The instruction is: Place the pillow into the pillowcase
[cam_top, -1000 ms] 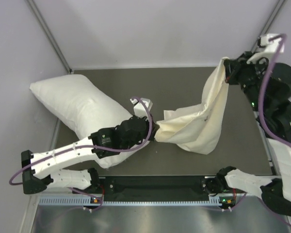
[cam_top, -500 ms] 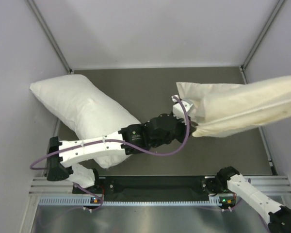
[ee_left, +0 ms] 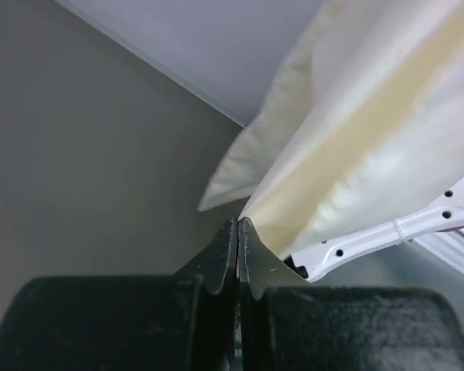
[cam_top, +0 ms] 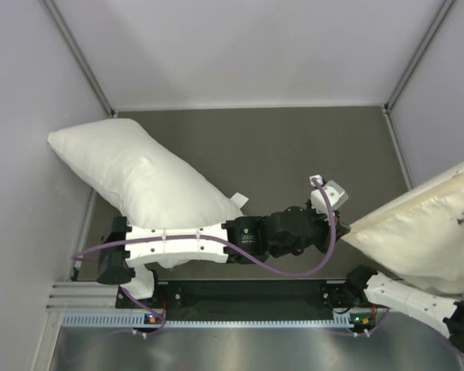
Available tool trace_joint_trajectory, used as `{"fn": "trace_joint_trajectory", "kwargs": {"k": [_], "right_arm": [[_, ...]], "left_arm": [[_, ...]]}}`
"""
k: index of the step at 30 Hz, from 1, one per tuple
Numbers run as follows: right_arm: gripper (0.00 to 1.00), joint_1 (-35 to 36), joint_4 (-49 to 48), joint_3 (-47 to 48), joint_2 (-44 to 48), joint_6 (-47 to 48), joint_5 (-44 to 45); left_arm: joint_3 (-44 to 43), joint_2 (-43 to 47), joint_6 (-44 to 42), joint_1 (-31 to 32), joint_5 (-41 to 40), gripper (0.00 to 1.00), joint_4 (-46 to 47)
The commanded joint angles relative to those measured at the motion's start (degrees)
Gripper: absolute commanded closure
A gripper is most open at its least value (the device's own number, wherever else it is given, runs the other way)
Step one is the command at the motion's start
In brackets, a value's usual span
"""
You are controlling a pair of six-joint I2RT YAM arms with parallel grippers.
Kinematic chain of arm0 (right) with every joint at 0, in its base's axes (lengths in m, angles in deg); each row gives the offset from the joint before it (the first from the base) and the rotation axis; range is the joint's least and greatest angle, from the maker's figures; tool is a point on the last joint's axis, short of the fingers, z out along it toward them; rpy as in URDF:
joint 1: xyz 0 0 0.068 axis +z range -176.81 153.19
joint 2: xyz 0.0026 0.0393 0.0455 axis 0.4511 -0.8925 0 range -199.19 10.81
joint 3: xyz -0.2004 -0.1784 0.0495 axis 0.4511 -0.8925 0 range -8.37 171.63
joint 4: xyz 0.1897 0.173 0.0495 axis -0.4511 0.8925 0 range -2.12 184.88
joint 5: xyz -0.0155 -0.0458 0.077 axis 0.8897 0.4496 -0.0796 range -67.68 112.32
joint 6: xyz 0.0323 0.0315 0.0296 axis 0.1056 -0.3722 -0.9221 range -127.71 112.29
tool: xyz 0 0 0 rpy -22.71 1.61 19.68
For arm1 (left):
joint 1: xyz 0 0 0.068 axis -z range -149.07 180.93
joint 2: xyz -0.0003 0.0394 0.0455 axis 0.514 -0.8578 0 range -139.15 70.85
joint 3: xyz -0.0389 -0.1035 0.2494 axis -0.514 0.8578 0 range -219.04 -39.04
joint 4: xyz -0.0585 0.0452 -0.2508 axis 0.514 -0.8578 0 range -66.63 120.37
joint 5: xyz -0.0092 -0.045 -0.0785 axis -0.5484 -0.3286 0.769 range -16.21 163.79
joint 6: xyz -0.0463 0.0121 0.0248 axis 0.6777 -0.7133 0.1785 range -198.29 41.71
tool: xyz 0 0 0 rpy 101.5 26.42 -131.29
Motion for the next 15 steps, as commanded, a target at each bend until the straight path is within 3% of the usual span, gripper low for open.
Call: {"fn": "trace_joint_trajectory", "kwargs": {"k": [1, 4, 9, 12, 13, 15], "right_arm": [[1.0, 7.75, 3.91, 0.79, -9.73, 4.77, 8.0], [1.0, 13.74, 3.04, -3.42, -14.83, 8.73, 13.12], [1.0, 9.72, 1.89, -9.57, -21.07, 5.49, 10.08], [1.0, -3.17, 3.73, -13.7, -23.62, -3.72, -6.14], [1.0, -10.78, 3.82, -14.85, -24.59, -10.19, -16.38], [1.0, -16.81, 3.47, -17.66, -28.53, -14.1, -24.7]], "left_arm": [[8.47, 7.87, 8.27, -0.27, -7.28, 1.0, 3.63], [17.79, 15.16, 15.13, -0.35, -16.68, 1.0, -0.22], [30.54, 23.45, 22.54, -0.36, -24.08, 1.0, -7.27], [36.53, 27.76, 26.75, -0.36, -26.28, 1.0, -9.2], [37.6, 28.29, 27.55, -0.36, -27.07, 1.0, -9.82], [39.79, 29.0, 28.52, -0.36, -28.56, 1.0, -11.66]]}}
